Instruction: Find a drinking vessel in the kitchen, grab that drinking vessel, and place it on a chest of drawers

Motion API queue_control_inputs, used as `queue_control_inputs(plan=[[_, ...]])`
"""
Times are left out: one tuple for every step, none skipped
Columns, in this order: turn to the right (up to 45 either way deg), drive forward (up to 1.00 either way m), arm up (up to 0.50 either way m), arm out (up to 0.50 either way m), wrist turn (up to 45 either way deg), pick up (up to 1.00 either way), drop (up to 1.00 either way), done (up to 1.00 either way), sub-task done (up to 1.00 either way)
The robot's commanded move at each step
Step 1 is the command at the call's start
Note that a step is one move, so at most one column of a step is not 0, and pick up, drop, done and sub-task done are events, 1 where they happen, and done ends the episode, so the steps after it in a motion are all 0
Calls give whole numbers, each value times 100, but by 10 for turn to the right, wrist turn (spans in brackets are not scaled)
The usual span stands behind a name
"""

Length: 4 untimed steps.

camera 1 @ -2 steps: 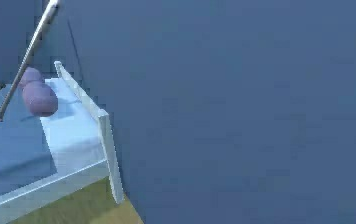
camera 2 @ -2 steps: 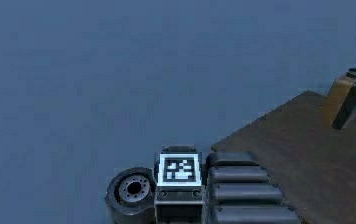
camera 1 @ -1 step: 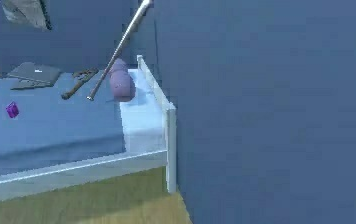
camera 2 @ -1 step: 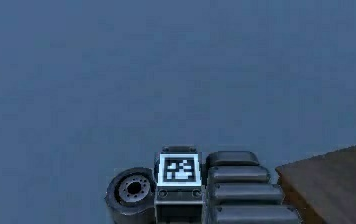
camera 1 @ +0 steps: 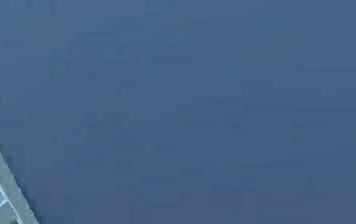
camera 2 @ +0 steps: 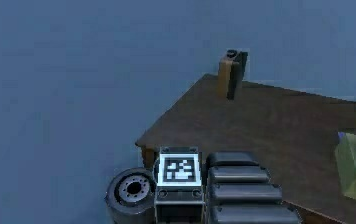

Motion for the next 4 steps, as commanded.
queue_control_inputs(plan=[[450, 0, 0, 0, 0, 0, 0, 0, 0], [450, 0, 0, 0, 0, 0, 0, 0, 0], [60, 0, 0, 0, 0, 0, 0, 0, 0], [-450, 0, 0, 0, 0, 0, 0, 0, 0]])
